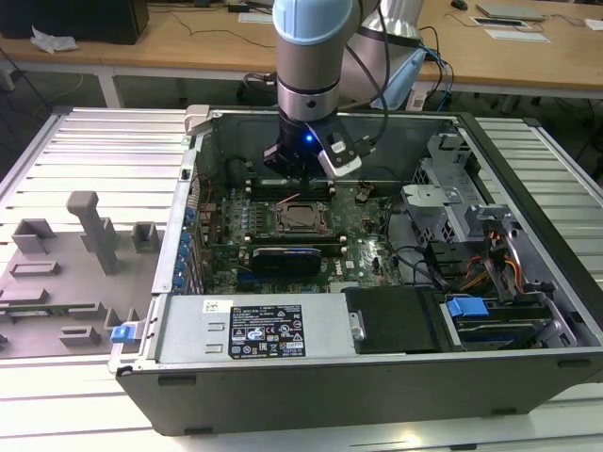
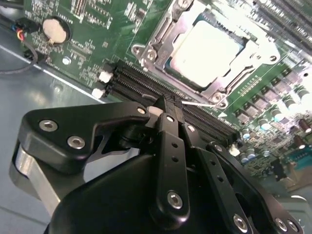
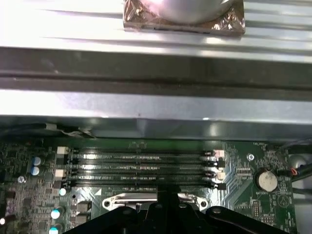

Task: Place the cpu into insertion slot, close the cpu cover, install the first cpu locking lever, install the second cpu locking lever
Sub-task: 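Install the first cpu locking lever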

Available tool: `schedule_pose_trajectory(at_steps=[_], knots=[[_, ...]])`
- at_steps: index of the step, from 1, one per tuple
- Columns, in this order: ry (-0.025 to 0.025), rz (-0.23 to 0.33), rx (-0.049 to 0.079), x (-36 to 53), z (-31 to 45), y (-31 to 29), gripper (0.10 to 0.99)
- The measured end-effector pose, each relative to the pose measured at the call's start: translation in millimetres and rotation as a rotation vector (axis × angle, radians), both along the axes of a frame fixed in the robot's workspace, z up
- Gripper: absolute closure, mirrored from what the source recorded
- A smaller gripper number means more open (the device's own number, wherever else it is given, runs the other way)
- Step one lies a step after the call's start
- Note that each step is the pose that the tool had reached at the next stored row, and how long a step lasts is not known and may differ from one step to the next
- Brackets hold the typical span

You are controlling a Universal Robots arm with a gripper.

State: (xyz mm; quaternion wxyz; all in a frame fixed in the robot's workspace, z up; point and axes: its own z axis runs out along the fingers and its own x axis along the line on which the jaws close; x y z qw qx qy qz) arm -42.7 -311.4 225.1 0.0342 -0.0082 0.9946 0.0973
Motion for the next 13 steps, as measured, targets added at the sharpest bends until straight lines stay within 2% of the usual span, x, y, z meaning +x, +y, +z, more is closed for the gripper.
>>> schedule_pose_trajectory(at_steps=[2, 6, 7, 8, 10, 11, 12, 13], knots=[[-0.0105, -0.001, -0.011, -0.2, -0.9, 0.1, 0.980], [-0.0128, -0.002, -0.013, -0.3, -1.6, 0.1, 0.980], [-0.0251, -0.002, -0.014, -1.3, -2.0, 0.1, 0.980], [-0.0478, -0.002, -0.016, -3.1, -2.2, 0.1, 0.980], [-0.0705, -0.002, -0.019, -4.9, -2.5, 0.2, 0.980], [-0.0787, -0.003, -0.021, -5.7, -3.0, 0.4, 0.980], [-0.0835, -0.004, -0.022, -7.2, -3.3, 1.6, 0.980], [-0.0851, -0.005, -0.022, -8.2, -3.6, 2.4, 0.980]])
